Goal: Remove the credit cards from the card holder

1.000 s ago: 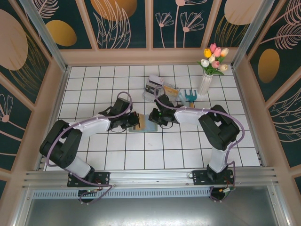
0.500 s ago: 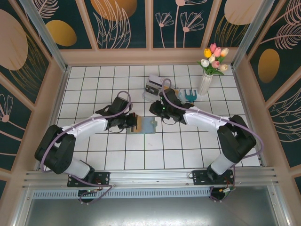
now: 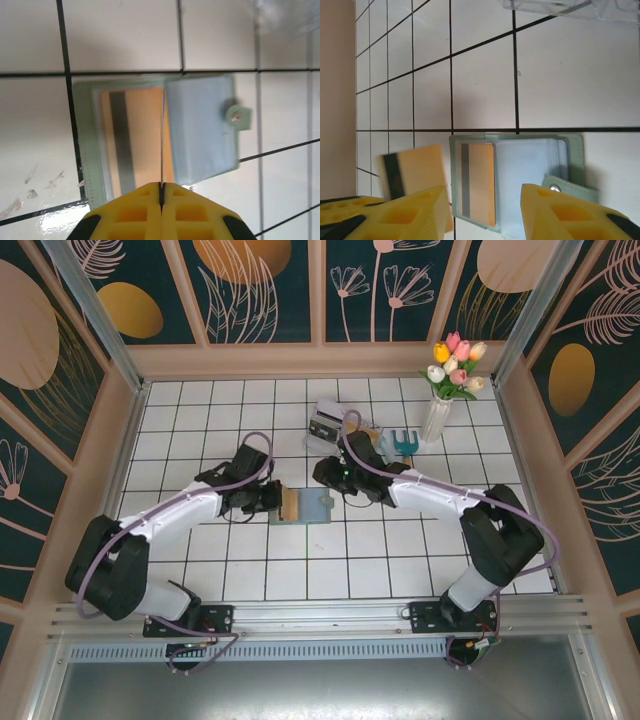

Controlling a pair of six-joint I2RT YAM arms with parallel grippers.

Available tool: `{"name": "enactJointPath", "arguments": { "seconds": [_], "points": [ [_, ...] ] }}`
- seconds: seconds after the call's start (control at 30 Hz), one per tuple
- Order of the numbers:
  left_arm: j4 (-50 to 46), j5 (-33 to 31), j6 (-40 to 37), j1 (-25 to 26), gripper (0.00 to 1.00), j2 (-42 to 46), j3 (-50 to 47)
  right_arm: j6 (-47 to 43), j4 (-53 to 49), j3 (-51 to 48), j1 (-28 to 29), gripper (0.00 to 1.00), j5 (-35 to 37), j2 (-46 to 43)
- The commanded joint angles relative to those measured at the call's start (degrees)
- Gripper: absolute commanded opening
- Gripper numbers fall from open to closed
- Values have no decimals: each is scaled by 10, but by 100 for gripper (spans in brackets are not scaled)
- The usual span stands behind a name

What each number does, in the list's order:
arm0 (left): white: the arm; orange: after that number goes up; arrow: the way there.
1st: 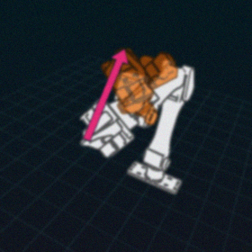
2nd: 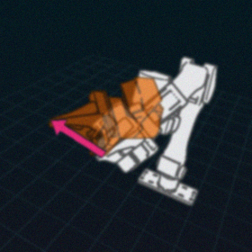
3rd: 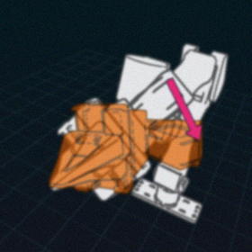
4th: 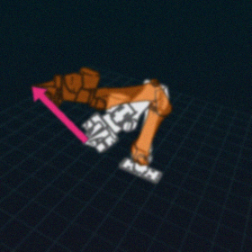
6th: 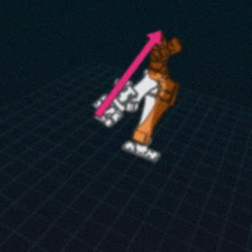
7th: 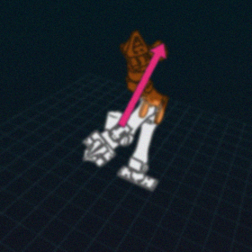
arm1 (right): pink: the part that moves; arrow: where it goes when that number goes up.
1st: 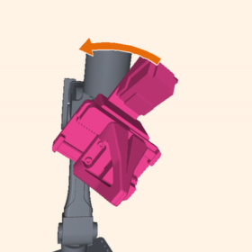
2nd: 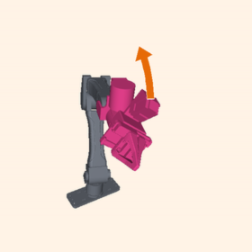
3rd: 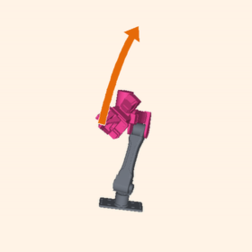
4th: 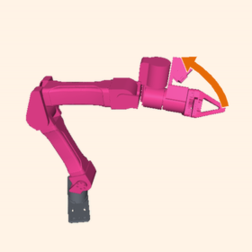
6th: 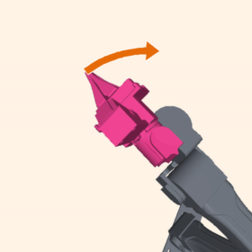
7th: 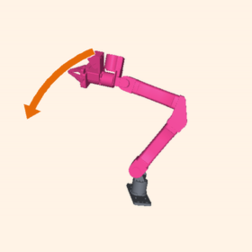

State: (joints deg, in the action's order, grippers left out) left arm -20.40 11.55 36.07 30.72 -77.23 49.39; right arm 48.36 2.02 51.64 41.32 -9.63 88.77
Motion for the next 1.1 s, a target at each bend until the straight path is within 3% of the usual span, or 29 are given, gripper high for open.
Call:
{"name": "enactJointPath", "arguments": {
  "seconds": [0.0, 0.23, 0.47, 0.77, 1.07],
  "points": [
    [74, 34, 34, -3, 0, 26, 19, -1, 82, -24, -12, 49, -20, -59],
    [222, 127, 146, -10, 0, 27, 52, 39, 250, -92, -69, 65, -134, -151],
    [318, 173, 237, -11, 0, 41, 77, 144, 374, -123, -118, 68, -213, -166],
    [446, 221, 343, -10, 0, 44, 51, 210, 486, -85, -122, 49, -267, -132],
    [454, 219, 355, -10, 0, 58, 32, 233, 520, -77, -121, 24, -284, -121]
  ]
}}
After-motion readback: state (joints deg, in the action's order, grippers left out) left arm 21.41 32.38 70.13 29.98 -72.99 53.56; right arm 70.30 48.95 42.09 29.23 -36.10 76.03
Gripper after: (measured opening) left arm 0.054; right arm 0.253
